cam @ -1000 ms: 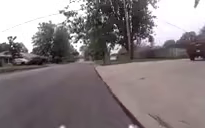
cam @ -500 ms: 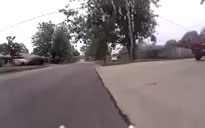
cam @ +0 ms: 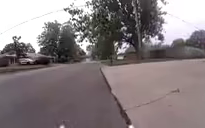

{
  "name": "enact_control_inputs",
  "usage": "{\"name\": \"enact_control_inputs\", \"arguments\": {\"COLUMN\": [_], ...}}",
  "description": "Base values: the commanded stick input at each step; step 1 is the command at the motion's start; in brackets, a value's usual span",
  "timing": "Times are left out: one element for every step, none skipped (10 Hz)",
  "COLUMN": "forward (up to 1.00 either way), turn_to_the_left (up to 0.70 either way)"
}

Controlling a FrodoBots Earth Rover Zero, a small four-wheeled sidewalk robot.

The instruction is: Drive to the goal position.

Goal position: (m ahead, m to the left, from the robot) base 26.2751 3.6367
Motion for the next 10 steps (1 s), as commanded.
{"name": "enact_control_inputs", "arguments": {"forward": [1.00, 1.00, 1.00, 1.00, 1.00, 1.00, 1.00, 1.00, 1.00, 1.00], "turn_to_the_left": [0.00, 0.00, 0.00, 0.00, 0.00, 0.00, 0.00, 0.00, 0.00, 0.00]}}
